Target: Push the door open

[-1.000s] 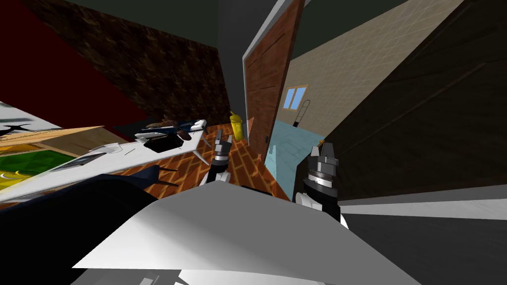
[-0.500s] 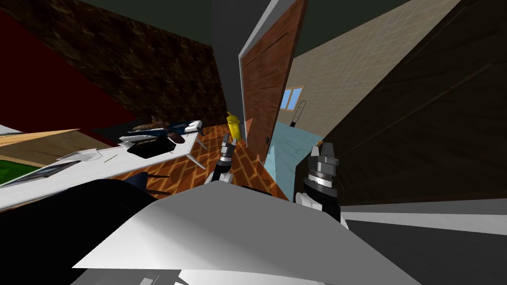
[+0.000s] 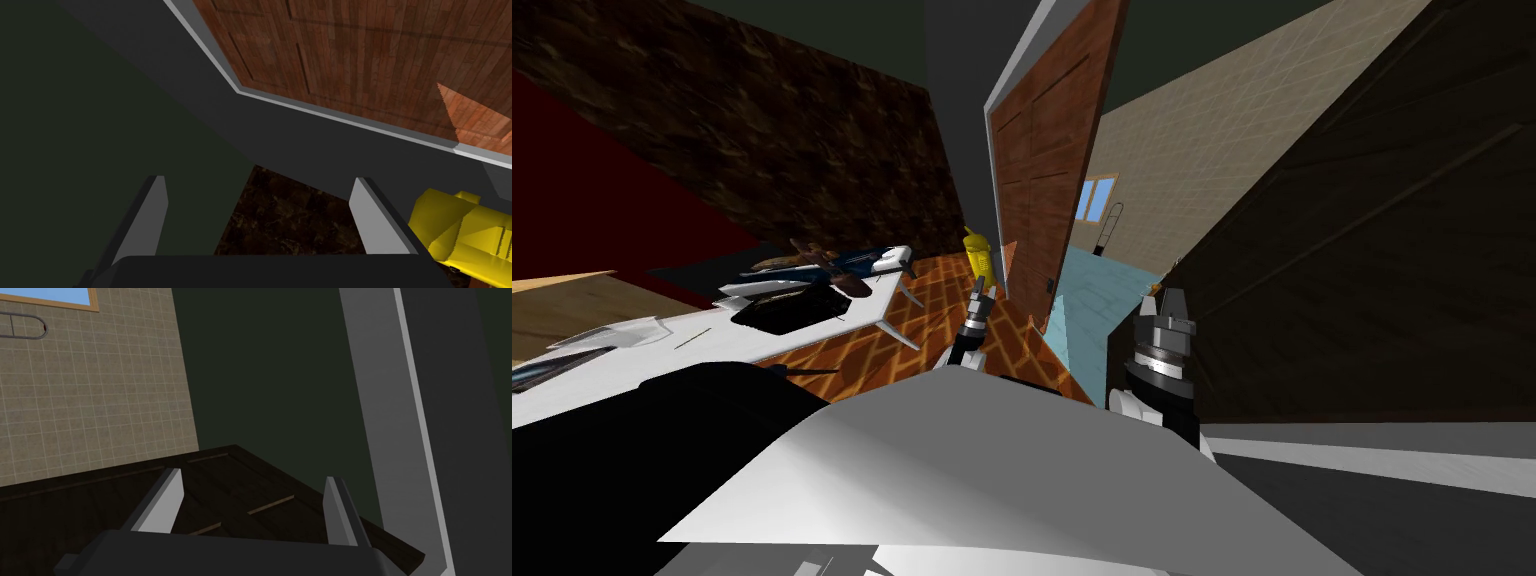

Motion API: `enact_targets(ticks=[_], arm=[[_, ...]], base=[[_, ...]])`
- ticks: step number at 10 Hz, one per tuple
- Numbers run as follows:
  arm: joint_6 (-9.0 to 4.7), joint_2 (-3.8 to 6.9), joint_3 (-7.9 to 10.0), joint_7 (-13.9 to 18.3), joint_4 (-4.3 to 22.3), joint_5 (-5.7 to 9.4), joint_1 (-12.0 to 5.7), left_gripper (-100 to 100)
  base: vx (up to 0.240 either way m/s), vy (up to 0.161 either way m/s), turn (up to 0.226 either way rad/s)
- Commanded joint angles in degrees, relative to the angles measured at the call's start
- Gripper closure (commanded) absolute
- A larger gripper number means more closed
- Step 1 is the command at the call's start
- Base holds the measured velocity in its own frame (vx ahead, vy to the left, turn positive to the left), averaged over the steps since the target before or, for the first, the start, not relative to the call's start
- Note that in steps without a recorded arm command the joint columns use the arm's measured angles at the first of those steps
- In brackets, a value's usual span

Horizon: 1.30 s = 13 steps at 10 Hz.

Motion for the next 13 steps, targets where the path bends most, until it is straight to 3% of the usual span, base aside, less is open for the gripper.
enact_targets(ticks=[1,11,13], arm=[[-0.66,0.12,-0.16,-0.03,1.61,0.01,-0.43,-100],[-3.23,2.39,-4.13,-0.05,17.67,-0.14,-5.46,-100],[-3.51,2.55,-4.56,-0.06,19.88,-0.16,-6.01,-100]], base=[[0.058,0.031,-0.025],[0.088,0.053,-0.1],[0.053,0.042,-0.048]])
